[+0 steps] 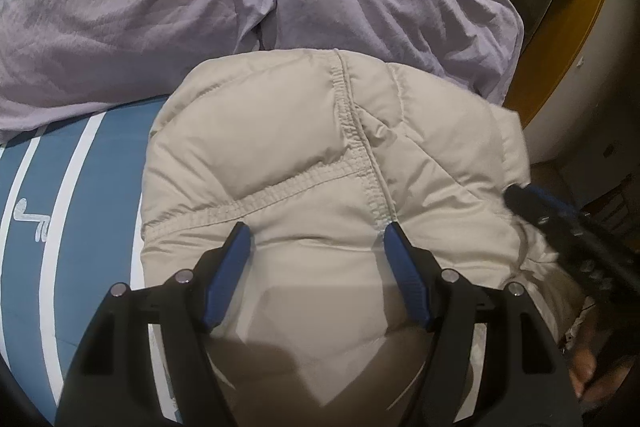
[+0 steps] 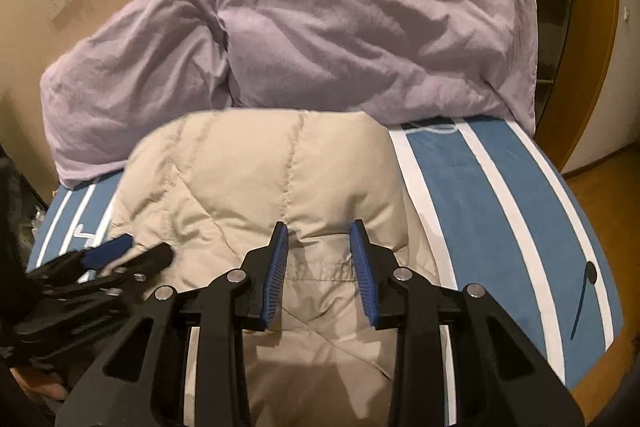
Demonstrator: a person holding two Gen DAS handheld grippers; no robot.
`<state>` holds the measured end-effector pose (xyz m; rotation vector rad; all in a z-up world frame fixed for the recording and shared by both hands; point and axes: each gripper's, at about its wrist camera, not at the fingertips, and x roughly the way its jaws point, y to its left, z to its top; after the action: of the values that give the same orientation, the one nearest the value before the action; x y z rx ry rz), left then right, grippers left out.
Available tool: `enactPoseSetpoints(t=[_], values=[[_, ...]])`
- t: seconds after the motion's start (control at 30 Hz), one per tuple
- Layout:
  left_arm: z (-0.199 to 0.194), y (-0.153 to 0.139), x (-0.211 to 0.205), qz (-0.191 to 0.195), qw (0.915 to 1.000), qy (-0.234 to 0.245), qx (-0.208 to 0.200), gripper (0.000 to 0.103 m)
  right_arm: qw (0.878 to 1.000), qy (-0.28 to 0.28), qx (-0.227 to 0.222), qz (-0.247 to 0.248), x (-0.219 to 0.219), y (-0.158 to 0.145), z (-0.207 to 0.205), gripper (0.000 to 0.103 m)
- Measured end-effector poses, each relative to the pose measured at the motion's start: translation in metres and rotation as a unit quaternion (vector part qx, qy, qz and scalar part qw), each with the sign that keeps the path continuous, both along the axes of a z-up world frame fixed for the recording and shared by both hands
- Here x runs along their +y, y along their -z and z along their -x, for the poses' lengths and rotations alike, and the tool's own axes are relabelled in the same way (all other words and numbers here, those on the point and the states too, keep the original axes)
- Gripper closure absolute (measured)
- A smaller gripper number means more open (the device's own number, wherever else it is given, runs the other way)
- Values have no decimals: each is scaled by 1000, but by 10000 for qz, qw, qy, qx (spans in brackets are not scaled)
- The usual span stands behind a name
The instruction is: Fold large clothes
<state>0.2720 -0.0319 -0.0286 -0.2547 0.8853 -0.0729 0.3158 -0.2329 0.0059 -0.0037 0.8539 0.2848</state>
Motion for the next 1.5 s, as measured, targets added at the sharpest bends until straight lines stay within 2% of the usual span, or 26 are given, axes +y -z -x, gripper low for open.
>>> enactPoseSetpoints(t=[0.1, 0.3, 0.63, 0.9, 1.07, 1.27, 1.4, 1.5], values=[[2, 0, 0, 20, 10000, 56, -37, 33, 9999, 30, 127, 114, -1, 13, 0, 69], [2, 0, -2, 88, 9999, 109, -79, 33, 9996, 133, 233, 30, -7, 34, 0, 69], [2, 0, -5, 97, 9996, 216, -129, 31, 9990, 228, 371, -54, -9, 49, -5, 69], [-3, -21, 7, 329, 9992, 59, -198, 31, 9988, 271, 402, -43, -9, 57, -5, 69], [-16, -29, 12, 28, 9996, -106, -267, 31, 9988, 280, 391, -66, -9, 59, -5, 69], [-33, -25, 14, -255, 9989, -333, -192, 30, 9988, 270, 386, -120, -11, 62, -4, 69], [-36, -13, 6, -650, 9969, -394, -200, 21, 9988, 270, 379, -139, -11, 62, -4, 68], [-35, -2, -7, -1144, 9923, -354, -326, 18, 9989, 265, 369, -119, -11, 62, -4, 68]])
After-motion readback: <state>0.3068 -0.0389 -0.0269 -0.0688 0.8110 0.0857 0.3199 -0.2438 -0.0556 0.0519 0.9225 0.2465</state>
